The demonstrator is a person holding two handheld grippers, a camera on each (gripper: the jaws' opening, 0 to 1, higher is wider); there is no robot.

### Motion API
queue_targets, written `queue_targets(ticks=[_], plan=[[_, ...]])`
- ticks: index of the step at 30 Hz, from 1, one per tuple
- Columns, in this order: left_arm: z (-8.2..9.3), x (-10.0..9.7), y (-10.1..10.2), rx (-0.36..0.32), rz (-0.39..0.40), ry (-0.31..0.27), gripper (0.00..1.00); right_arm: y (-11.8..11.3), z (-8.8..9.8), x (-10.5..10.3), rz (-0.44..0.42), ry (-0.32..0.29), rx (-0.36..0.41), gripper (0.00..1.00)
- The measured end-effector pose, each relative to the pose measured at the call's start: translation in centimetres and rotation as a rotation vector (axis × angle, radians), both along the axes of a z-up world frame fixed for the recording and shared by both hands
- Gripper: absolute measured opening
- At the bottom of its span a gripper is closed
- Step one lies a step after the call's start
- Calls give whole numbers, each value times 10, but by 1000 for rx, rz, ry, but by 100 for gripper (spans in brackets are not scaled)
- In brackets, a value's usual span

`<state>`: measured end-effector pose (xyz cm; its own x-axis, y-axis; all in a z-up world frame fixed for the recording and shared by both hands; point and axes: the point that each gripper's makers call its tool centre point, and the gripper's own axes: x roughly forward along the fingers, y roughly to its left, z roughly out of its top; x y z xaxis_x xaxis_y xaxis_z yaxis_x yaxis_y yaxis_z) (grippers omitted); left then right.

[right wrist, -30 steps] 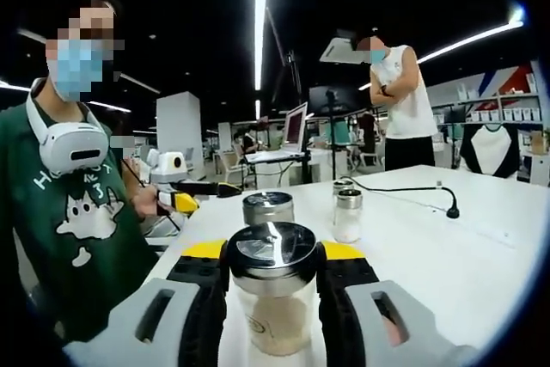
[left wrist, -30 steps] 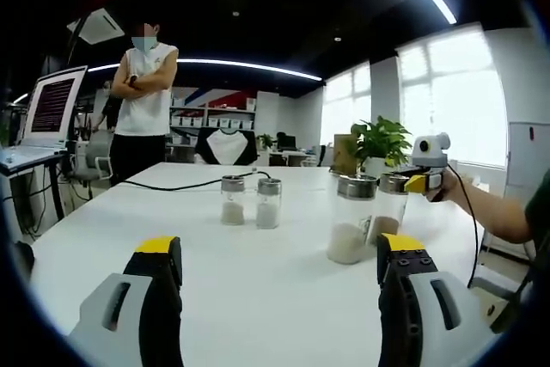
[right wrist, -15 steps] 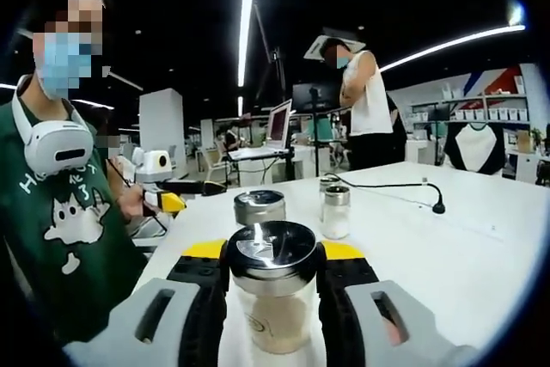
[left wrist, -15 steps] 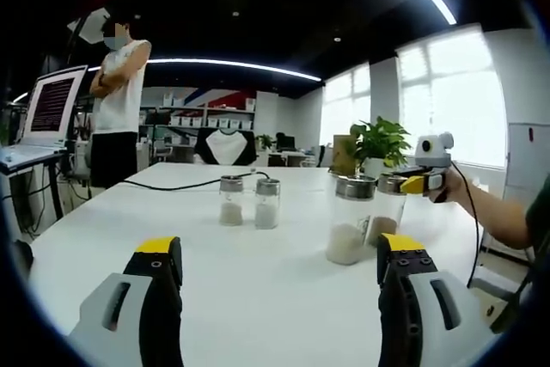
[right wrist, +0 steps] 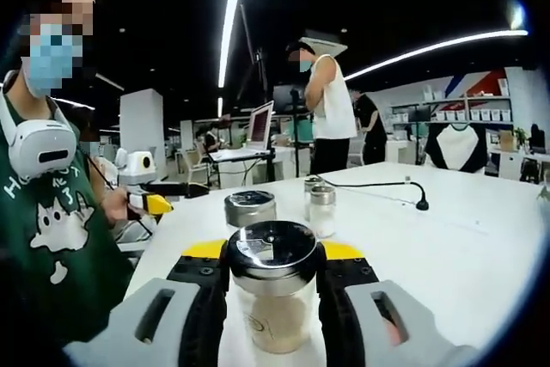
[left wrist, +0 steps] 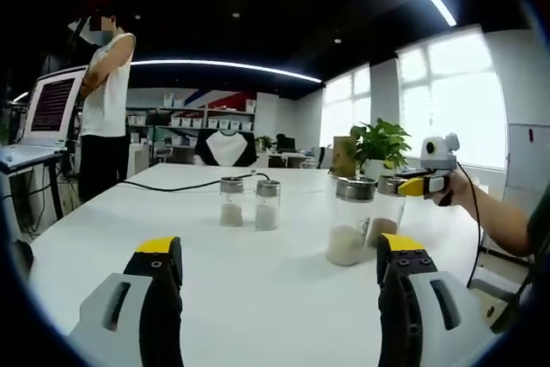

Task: Rotate the seasoning bottle until the label or dispensing opening points toward the visible target arrow and the bottle remains upright within the marked orientation range

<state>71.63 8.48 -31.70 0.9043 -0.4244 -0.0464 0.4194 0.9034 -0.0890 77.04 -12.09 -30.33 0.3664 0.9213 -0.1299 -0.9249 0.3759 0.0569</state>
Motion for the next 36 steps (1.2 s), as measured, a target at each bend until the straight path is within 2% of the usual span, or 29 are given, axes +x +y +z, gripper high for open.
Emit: queue_targets(ticks=[22,27,36], plan=[[1,0,-6,-4,-15,-6,99,-8,0,14,-198,-32,-39,38],[1,0,-5,-7,-15,-4,99,-8,0,14,-219,-38,-33,38],[0,2,0,-8,-4,-2,99,-5,-1,11,-308,-53,-36,38]])
